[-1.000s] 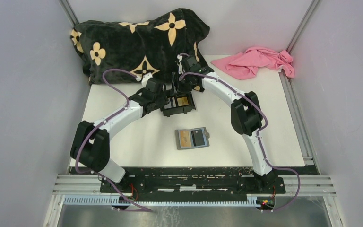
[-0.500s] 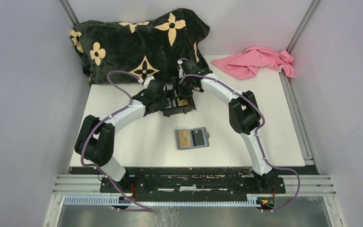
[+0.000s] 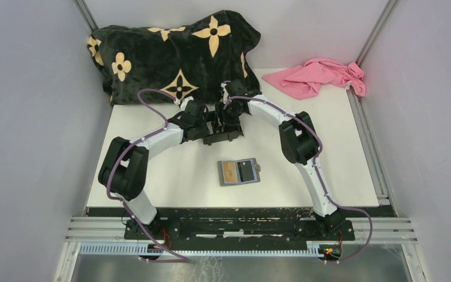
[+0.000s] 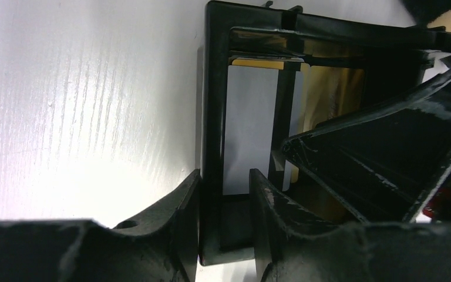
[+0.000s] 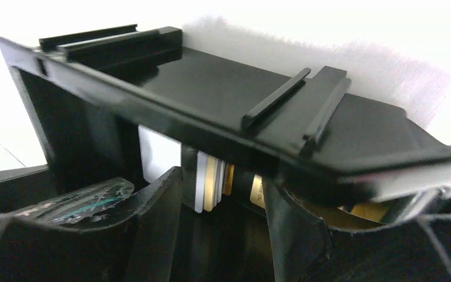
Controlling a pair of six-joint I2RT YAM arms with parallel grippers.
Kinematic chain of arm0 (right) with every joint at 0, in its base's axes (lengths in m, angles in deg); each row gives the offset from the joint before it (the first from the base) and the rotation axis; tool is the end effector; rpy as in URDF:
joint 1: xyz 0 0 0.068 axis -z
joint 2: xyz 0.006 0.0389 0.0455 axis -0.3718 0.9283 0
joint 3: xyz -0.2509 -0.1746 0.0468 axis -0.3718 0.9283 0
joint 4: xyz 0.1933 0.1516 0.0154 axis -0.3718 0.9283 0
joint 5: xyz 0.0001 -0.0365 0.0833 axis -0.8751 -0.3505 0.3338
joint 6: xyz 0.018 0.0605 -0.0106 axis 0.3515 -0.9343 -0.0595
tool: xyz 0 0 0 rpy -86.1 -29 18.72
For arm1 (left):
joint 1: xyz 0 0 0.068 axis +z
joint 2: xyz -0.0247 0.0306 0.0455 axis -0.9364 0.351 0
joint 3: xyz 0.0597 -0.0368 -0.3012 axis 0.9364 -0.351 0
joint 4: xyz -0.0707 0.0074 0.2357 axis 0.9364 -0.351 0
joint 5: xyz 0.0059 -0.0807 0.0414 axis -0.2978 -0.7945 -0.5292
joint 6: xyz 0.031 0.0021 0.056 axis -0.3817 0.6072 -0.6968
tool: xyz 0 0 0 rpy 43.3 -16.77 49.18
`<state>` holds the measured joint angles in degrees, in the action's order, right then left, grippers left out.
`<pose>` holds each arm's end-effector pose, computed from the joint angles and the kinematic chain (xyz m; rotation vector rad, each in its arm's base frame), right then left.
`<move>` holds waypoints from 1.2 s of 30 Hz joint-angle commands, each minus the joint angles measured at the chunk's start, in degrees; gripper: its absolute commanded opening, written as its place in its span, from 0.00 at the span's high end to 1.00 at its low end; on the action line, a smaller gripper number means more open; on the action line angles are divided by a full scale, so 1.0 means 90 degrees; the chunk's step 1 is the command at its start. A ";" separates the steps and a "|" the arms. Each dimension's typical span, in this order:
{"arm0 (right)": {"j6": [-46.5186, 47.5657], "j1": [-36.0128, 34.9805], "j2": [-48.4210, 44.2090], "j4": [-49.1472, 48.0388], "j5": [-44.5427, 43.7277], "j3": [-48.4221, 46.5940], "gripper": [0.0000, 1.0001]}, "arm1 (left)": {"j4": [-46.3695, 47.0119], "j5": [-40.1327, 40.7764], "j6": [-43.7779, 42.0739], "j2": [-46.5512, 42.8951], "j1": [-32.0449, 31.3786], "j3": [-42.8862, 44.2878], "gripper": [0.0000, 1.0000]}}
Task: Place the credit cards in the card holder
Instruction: Pick up the credit card from the storage box.
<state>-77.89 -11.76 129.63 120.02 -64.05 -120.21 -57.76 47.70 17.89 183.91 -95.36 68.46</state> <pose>0.4419 0.3162 0.1870 -0.2538 2.7439 0.8623 0.3206 -0.1434 0.2325 -0.4331 2.4117 -0.2489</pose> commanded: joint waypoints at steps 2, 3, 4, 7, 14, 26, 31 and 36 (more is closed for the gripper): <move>-0.0042 0.0020 0.0191 -0.0108 0.0270 -0.0342 0.41 | 0.0367 -0.0158 -0.0279 0.0109 0.0074 0.0038 0.61; -0.0053 0.0022 0.0212 -0.0111 0.0273 -0.0346 0.41 | 0.0385 -0.0170 -0.0289 0.0109 0.0076 0.0029 0.62; -0.0065 0.0015 0.0232 -0.0122 0.0285 -0.0347 0.41 | 0.0396 -0.0191 -0.0289 0.0117 0.0076 0.0020 0.63; -0.0083 0.0014 0.0285 -0.0129 0.0311 -0.0365 0.42 | 0.0454 -0.0290 -0.0292 0.0130 0.0088 -0.0019 0.65; -0.0067 -0.0027 0.0360 -0.0027 0.0190 -0.0465 0.46 | 0.0650 -0.0517 -0.0219 0.0093 0.0090 -0.0150 0.68; 0.0170 -0.0034 0.0147 0.0153 -0.0346 -0.0416 0.57 | 0.0652 -0.0526 -0.0182 0.0045 0.0087 -0.0301 0.70; 0.0223 -0.0012 0.0026 0.0127 -0.0447 -0.0304 0.62 | 0.0615 -0.0477 -0.0190 0.0028 0.0087 -0.0324 0.70; 0.0240 0.0018 -0.0063 0.0100 -0.0488 -0.0249 0.65 | 0.0579 -0.0429 -0.0221 0.0007 0.0093 -0.0344 0.70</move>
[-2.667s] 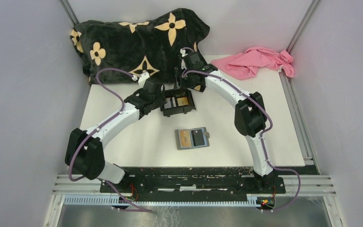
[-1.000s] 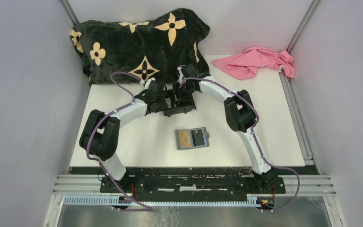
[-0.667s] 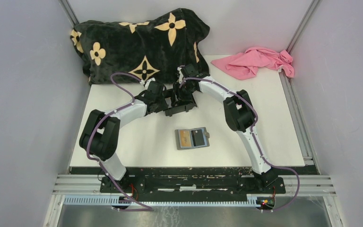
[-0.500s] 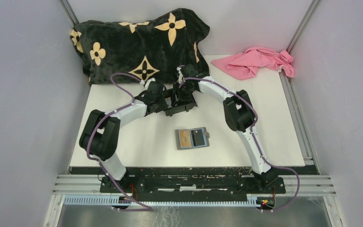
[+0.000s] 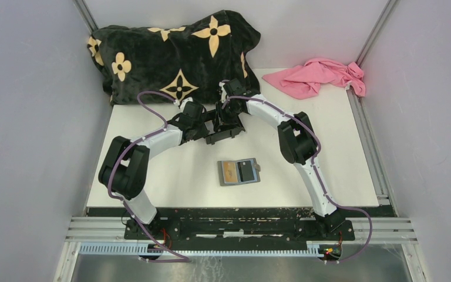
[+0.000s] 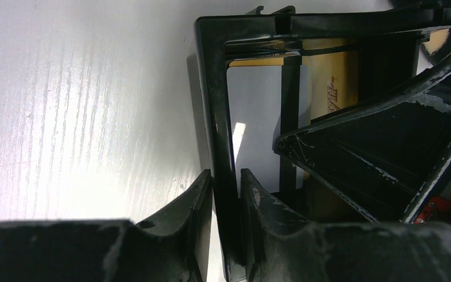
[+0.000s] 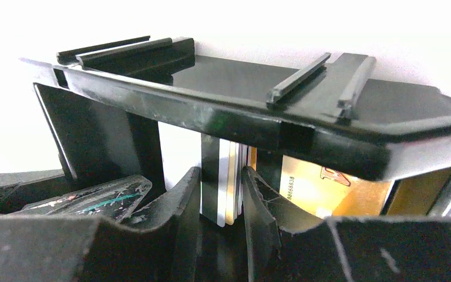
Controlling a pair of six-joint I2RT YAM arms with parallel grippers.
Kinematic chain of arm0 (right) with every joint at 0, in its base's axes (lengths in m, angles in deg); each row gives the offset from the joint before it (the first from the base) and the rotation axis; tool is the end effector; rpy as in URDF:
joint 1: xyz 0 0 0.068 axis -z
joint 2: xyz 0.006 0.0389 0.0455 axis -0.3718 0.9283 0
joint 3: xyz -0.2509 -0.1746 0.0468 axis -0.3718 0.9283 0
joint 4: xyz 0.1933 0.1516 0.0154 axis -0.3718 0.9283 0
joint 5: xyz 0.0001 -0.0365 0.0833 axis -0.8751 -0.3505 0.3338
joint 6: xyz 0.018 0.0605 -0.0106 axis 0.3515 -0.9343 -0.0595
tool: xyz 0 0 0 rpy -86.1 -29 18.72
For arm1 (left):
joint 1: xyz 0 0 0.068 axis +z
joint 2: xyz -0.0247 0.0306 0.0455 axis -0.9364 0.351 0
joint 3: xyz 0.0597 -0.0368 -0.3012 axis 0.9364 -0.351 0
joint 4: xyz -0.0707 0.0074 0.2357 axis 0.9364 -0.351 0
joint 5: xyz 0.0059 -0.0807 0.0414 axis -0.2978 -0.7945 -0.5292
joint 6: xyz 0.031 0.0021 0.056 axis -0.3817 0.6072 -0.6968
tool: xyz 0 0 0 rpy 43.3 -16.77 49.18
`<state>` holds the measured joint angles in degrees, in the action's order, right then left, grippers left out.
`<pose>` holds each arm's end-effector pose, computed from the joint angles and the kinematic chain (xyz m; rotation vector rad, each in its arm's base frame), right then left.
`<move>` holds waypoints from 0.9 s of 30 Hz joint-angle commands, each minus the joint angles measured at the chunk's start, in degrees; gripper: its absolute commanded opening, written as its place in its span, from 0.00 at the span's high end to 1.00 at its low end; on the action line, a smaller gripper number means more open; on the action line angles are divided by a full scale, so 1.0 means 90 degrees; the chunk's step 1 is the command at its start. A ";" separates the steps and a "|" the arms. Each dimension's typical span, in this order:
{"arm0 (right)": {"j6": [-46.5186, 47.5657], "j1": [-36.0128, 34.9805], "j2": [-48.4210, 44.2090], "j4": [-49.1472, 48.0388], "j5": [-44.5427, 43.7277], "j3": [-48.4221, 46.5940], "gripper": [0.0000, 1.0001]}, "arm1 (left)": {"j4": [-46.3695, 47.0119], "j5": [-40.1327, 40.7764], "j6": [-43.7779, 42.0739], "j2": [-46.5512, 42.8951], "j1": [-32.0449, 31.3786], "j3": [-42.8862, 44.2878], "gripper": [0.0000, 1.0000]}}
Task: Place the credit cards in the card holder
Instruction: Pick up the credit card from the storage box.
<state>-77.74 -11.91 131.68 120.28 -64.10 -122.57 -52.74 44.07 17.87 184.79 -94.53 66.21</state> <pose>0.4471 0.3213 0.1801 -0.2608 2.7422 0.8616 0.3241 -0.1429 0.2221 -0.4258 2.4077 -0.3323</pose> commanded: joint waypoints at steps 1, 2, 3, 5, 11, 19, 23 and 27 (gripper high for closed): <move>0.0230 0.0041 -0.0307 0.0064 -0.0484 0.0021 0.66 | 0.0024 -0.0025 -0.0226 -0.0087 -0.0002 -0.0099 0.70; 0.0231 0.0042 -0.0324 0.0060 -0.0492 0.0030 0.66 | 0.0016 -0.0020 -0.0223 -0.0086 -0.0003 -0.0103 0.70; 0.0226 0.0047 -0.0338 0.0057 -0.0493 0.0028 0.66 | 0.0022 -0.0024 -0.0226 -0.0093 -0.0001 -0.0104 0.70; 0.0235 0.0061 -0.0362 0.0053 -0.0496 0.0047 0.67 | 0.0022 -0.0022 -0.0228 -0.0085 -0.0001 -0.0104 0.70; 0.0265 0.0095 -0.0418 0.0049 -0.0493 0.0102 0.69 | 0.0002 0.0004 -0.0260 -0.0078 0.0001 -0.0113 0.70; 0.0296 0.0124 -0.0505 0.0030 -0.0523 0.0152 0.71 | -0.0015 0.0030 -0.0296 -0.0070 -0.0001 -0.0131 0.70; 0.0321 0.0141 -0.0525 0.0055 -0.0542 0.0159 0.72 | -0.0015 0.0024 -0.0306 -0.0057 -0.0003 -0.0128 0.71; 0.0341 0.0165 -0.0572 0.0036 -0.0559 0.0262 0.72 | -0.0014 0.0026 -0.0316 -0.0058 -0.0003 -0.0142 0.71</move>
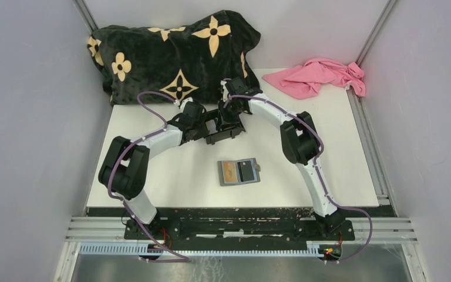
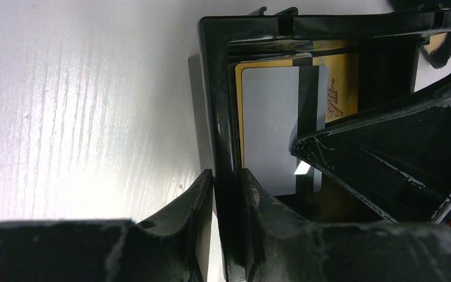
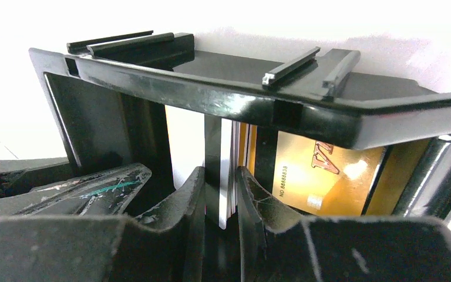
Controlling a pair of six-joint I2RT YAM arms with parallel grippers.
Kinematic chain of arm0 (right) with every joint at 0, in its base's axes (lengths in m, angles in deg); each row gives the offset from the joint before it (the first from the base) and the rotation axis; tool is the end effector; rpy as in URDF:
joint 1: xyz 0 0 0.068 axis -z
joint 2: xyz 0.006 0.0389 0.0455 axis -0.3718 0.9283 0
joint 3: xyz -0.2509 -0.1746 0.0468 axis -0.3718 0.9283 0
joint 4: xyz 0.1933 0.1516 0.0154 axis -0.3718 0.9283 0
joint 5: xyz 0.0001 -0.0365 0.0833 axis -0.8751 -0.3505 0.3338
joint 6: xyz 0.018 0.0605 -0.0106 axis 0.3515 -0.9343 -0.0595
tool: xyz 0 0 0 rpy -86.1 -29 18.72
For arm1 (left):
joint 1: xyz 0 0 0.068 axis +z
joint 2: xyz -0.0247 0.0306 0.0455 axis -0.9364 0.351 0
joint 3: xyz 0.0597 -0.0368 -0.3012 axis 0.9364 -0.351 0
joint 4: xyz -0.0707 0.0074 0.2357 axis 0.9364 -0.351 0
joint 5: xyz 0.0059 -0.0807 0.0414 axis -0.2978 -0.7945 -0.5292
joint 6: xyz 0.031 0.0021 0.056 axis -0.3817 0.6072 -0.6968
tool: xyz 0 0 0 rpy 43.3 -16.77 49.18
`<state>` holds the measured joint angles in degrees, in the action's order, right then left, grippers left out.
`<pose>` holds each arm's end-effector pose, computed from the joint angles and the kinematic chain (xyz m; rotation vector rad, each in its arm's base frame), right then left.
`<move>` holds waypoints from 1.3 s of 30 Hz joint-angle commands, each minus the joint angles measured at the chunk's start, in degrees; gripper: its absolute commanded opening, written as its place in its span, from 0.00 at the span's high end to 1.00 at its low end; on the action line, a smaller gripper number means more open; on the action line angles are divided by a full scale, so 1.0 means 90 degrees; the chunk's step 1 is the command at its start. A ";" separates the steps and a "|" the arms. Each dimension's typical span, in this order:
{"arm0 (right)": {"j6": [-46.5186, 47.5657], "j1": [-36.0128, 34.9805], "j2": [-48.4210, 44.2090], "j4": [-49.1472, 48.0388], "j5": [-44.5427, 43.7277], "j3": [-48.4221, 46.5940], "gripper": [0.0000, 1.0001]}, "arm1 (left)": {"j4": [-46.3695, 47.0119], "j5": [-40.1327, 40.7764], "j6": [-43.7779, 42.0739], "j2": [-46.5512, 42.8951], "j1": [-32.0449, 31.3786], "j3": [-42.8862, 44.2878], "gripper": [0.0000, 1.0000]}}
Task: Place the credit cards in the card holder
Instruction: Pick up the credit card from the storage box.
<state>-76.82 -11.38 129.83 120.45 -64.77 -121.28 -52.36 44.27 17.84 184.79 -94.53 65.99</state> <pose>0.4460 0.3138 0.1900 -0.2660 2.7269 0.8431 0.3241 -0.1426 0.2215 -0.4264 2.4036 -0.3301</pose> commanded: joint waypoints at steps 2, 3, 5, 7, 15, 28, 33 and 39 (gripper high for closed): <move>0.0246 0.0121 -0.0364 0.0023 -0.0501 0.0144 0.71 | -0.0051 0.0006 -0.0315 -0.0063 0.0000 -0.0127 0.71; 0.0254 0.0129 -0.0377 0.0018 -0.0513 0.0159 0.71 | -0.0047 0.0007 -0.0319 -0.0066 -0.0002 -0.0128 0.71; 0.0260 0.0154 -0.0387 0.0024 -0.0525 0.0186 0.70 | -0.0051 0.0001 -0.0323 -0.0057 -0.0006 -0.0128 0.71; 0.0263 0.0166 -0.0378 0.0026 -0.0526 0.0180 0.69 | -0.0057 0.0001 -0.0331 -0.0064 -0.0005 -0.0114 0.71; 0.0293 0.0174 -0.0347 0.0049 -0.0516 0.0187 0.68 | -0.0067 -0.0007 -0.0343 -0.0059 -0.0005 -0.0096 0.71; 0.0317 0.0189 -0.0485 -0.0025 -0.0536 0.0221 0.82 | -0.0068 -0.0027 -0.0304 -0.0079 -0.0002 -0.0138 0.72; 0.0319 0.0190 -0.0528 -0.0050 -0.0534 0.0270 0.86 | -0.0075 -0.0018 -0.0304 -0.0092 -0.0004 -0.0162 0.72; 0.0323 0.0218 -0.0651 -0.0077 -0.0593 0.0332 0.89 | -0.0064 0.0007 -0.0294 -0.0120 0.0003 -0.0206 0.73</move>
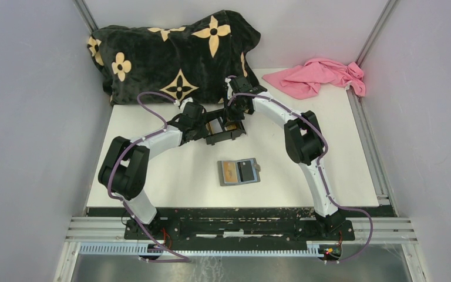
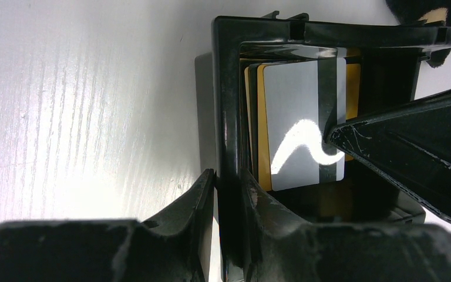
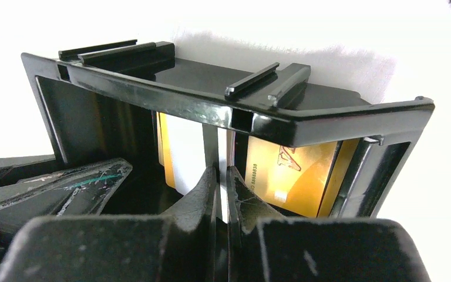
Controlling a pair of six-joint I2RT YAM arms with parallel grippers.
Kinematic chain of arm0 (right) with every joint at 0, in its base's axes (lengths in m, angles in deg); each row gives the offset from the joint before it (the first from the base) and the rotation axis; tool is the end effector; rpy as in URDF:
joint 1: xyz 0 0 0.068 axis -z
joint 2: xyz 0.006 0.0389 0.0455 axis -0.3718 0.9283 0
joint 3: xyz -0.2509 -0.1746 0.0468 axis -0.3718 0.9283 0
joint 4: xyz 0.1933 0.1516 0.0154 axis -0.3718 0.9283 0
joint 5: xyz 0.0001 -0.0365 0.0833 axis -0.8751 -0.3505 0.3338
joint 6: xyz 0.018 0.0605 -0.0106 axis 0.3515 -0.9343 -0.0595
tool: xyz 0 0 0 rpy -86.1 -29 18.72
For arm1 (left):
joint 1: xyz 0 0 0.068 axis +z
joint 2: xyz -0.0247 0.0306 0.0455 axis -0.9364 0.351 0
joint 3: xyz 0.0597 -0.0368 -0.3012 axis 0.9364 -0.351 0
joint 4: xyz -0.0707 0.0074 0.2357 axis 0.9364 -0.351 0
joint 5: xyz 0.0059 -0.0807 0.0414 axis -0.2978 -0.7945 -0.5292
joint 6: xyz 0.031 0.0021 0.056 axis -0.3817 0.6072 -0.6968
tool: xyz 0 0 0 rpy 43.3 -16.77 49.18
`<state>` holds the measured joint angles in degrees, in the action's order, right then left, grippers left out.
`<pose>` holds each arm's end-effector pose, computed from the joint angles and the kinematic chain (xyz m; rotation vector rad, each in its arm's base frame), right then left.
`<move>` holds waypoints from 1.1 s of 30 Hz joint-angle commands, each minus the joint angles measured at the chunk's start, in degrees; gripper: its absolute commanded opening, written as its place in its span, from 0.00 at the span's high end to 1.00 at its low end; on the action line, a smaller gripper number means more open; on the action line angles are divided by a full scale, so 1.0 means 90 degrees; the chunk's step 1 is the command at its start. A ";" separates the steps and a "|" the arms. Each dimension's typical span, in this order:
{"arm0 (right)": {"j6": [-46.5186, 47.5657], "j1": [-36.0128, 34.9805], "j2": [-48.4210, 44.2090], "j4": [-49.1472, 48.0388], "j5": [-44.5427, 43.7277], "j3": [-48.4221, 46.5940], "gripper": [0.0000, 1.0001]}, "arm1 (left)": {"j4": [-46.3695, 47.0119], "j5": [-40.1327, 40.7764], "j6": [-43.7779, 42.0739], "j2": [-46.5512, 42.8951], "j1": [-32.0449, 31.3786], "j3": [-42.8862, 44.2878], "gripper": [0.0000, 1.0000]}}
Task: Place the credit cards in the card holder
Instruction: Pick up the credit card from the storage box.
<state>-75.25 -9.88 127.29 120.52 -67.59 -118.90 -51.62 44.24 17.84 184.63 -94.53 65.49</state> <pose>0.4481 0.2957 0.1999 -0.2466 2.7073 0.7669 0.3234 -0.1423 0.2209 -0.4259 2.3975 -0.3351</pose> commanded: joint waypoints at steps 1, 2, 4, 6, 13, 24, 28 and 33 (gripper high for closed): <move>0.0149 0.0056 -0.0385 -0.0088 -0.0289 0.0074 0.90 | -0.0144 0.0006 -0.0297 -0.0102 -0.0004 -0.0150 0.73; 0.0148 0.0056 -0.0397 -0.0092 -0.0295 0.0080 0.91 | -0.0148 0.0005 -0.0294 -0.0103 -0.0006 -0.0149 0.73; 0.0147 0.0080 -0.0409 -0.0101 -0.0299 0.0093 0.95 | -0.0148 0.0010 -0.0294 -0.0107 -0.0003 -0.0150 0.73; 0.0145 0.0079 -0.0442 -0.0116 -0.0314 0.0124 0.99 | -0.0148 0.0013 -0.0294 -0.0112 -0.0003 -0.0148 0.73; 0.0145 0.0101 -0.0524 -0.0147 -0.0303 0.0171 0.99 | -0.0143 0.0017 -0.0304 -0.0127 0.0001 -0.0161 0.73; 0.0027 0.0157 -0.0688 -0.0397 -0.0115 0.0316 0.99 | -0.0140 0.0034 -0.0289 -0.0161 -0.0002 -0.0208 0.73; -0.0031 0.0178 -0.0793 -0.0547 -0.0016 0.0419 0.99 | -0.0105 0.0020 -0.0266 -0.0185 0.0003 -0.0217 0.73; -0.0130 0.0245 -0.0954 -0.0717 0.0065 0.0549 0.99 | -0.0034 -0.0027 -0.0255 -0.0231 0.0013 -0.0217 0.71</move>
<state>-75.90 -8.65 122.81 117.83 -66.83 -114.55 -50.77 44.24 17.84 184.11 -94.53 64.61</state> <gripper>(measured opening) 0.017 0.280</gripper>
